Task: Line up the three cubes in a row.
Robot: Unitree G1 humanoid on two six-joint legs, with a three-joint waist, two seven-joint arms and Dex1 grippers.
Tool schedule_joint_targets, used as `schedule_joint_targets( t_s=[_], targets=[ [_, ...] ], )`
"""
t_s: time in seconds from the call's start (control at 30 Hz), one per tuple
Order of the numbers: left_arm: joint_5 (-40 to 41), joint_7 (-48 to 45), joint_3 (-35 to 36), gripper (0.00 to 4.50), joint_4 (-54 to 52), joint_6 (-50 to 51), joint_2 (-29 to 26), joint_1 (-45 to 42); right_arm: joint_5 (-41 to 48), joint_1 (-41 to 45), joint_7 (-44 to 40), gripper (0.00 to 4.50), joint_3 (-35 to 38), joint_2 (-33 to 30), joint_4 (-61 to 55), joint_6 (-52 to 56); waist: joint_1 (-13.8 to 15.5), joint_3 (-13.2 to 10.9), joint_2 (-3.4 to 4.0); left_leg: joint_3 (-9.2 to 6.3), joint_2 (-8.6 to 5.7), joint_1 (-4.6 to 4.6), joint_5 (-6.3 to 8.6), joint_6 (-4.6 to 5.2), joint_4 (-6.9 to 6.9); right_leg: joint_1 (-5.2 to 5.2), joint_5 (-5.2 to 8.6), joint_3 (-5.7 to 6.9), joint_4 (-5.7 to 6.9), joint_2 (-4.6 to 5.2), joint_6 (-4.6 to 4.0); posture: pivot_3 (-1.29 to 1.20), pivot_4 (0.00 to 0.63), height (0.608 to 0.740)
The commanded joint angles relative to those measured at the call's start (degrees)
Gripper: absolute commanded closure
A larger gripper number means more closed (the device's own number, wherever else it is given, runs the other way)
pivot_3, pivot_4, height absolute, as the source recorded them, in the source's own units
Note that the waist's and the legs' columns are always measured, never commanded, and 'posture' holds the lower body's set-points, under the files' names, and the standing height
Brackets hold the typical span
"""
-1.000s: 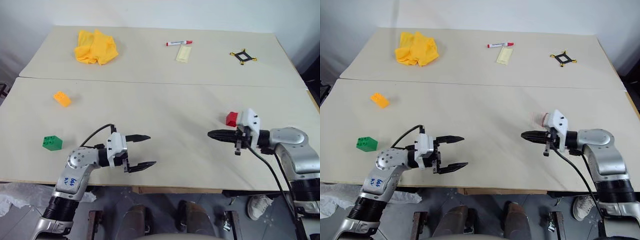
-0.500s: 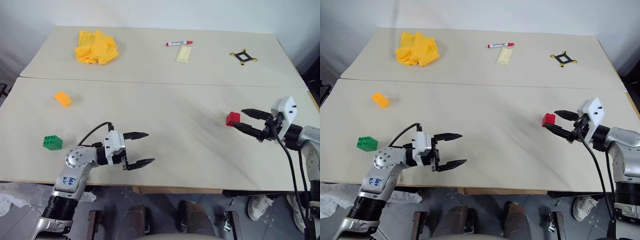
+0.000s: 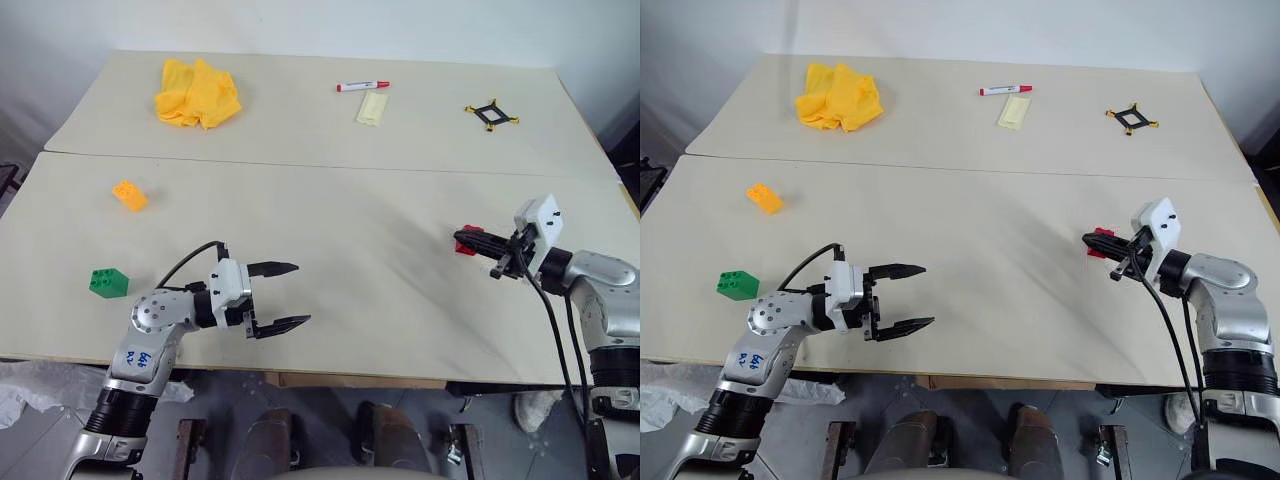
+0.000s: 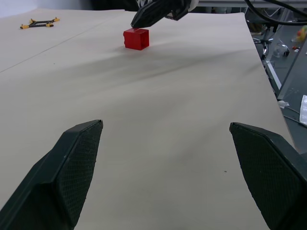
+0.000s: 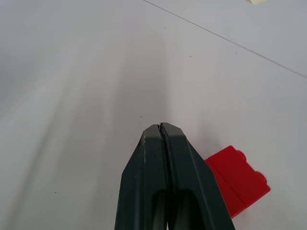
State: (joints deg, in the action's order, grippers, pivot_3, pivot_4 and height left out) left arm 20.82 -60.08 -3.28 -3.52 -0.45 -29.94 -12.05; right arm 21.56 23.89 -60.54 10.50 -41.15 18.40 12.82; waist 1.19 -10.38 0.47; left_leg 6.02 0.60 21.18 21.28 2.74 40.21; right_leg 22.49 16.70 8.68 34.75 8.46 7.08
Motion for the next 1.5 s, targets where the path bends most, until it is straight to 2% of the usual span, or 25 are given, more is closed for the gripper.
schedule_joint_targets(
  t_s=[0.03, 0.4, 0.53, 0.73, 1.23, 1.47, 1.5],
  targets=[
    [-0.1, 0.1, 0.0, 0.0, -0.4, -0.7, 0.2, -0.4, 1.0, 0.3, 0.1, 4.47, 2.0, -0.5, 0.1, -0.6, 0.0, 0.0, 0.0, 0.0, 0.0, 0.0, 0.0, 0.0, 0.0, 0.0, 0.0, 0.0, 0.0, 0.0, 0.0, 0.0, 0.15, 0.74],
    [-0.3, 0.2, 0.0, 0.0, -0.5, -0.7, 0.5, -0.3, 4.0, 1.0, 2.4, 4.47, 6.3, 0.2, 4.2, 0.9, -0.1, 0.0, 0.0, 0.0, 0.01, -0.01, 0.0, 0.0, 0.0, 0.0, 0.0, 0.0, 0.0, -0.01, 0.0, 0.0, 0.15, 0.74],
    [-0.1, 0.0, 0.1, 0.0, -0.8, -0.3, 0.3, -0.5, 0.0, -0.8, 3.2, 4.47, 3.9, -0.5, 6.8, -1.9, 0.1, 0.0, 0.0, 0.0, 0.0, 0.0, 0.0, 0.0, 0.0, 0.0, 0.0, 0.0, 0.0, 0.0, 0.0, 0.0, 0.15, 0.74],
    [-0.3, -0.2, 0.1, 0.0, -0.6, -0.4, 0.3, -0.9, -0.9, -2.1, 3.2, 4.47, 3.5, -0.2, 7.9, -2.9, 0.0, 0.0, 0.0, 0.01, 0.02, -0.03, 0.0, 0.0, 0.0, -0.02, 0.0, -0.02, 0.02, -0.01, 0.0, 0.0, 0.15, 0.74],
    [-0.2, -0.1, 0.0, 0.0, -0.6, -0.1, 0.4, -0.5, -0.3, -10.5, -0.9, 4.47, 3.4, -1.4, 2.3, -3.8, 0.1, 0.1, -0.08, -0.02, 0.02, -0.11, 0.0, -0.01, 0.03, -0.11, 0.0, -0.02, 0.02, 0.0, 0.0, 0.0, 0.15, 0.74],
    [0.5, -0.1, 1.1, 0.0, -1.4, 0.3, -0.4, 0.6, 5.9, -18.7, -6.6, 4.47, 9.0, -6.3, -4.8, 0.9, 0.4, 0.1, -0.03, -0.1, -0.01, 0.0, 0.0, 0.0, 0.02, -0.08, 0.0, 0.07, -0.04, 0.01, 0.0, 0.0, 0.15, 0.74],
    [0.8, -0.2, 1.3, 0.0, -1.6, 0.5, -0.5, 0.7, 6.7, -19.5, -6.6, 4.32, 10.0, -6.9, -5.8, 2.1, 0.3, 0.1, -0.03, -0.09, -0.01, 0.0, 0.0, 0.0, 0.02, -0.08, 0.0, 0.06, -0.05, 0.02, 0.0, 0.0, 0.15, 0.74]
  ],
)
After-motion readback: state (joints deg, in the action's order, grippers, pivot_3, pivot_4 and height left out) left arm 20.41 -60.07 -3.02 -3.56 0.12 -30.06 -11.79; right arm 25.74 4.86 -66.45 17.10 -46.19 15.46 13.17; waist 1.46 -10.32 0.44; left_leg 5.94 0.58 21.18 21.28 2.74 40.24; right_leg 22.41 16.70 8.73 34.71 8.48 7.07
